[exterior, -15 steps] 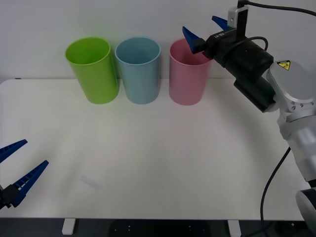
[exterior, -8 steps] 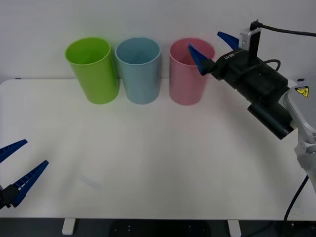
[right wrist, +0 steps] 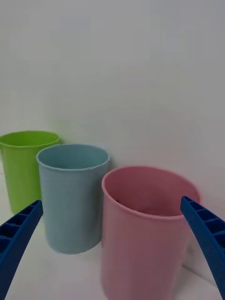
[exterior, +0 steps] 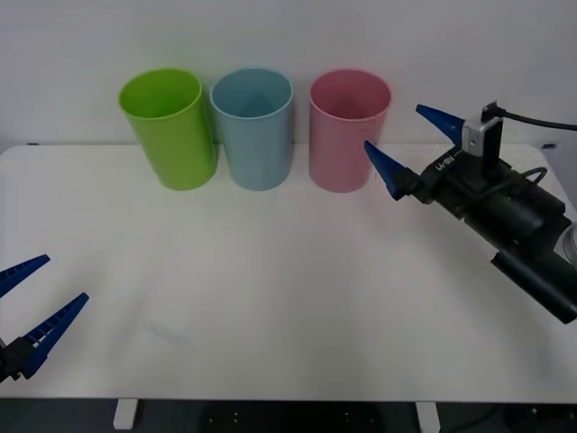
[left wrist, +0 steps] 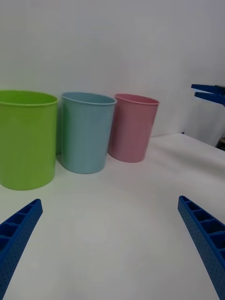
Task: Grasp the object on the table and drop it into the matching bin: aluminum can to the light blue bin, PET bottle to the pink bin.
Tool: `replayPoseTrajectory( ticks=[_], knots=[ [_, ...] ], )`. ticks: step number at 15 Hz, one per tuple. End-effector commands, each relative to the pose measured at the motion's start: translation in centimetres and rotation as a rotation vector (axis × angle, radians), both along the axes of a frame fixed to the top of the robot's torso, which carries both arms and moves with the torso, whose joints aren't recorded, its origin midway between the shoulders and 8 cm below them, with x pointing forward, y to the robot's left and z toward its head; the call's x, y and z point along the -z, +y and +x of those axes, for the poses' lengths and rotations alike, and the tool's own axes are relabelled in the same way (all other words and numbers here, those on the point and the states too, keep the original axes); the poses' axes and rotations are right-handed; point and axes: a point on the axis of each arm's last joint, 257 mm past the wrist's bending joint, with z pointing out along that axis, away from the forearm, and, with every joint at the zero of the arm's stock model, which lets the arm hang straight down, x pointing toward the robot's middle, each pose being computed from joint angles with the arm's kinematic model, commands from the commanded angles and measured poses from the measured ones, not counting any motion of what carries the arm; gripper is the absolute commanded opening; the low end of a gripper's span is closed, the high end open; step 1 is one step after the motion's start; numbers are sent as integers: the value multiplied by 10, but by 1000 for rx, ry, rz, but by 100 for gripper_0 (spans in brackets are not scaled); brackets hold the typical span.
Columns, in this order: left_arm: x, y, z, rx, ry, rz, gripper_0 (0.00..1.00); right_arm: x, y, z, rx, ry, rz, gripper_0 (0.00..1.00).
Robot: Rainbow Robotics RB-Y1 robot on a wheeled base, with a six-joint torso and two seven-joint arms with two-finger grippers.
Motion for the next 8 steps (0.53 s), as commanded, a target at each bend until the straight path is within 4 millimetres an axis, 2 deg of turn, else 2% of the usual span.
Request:
replayPoseTrajectory(
  ticks=[1, 4, 8],
  knots=[
    [0, 0, 0, 0, 0, 0, 100, 20, -15, -17, -4, -11, -65, 100],
    [0, 0, 0, 0, 0, 0, 100, 42, -37, -34, 21, -5, -115, 100],
    [0, 0, 0, 0, 0, 0, 100, 61, -54, -59, 5, 18, -136, 100]
  ],
)
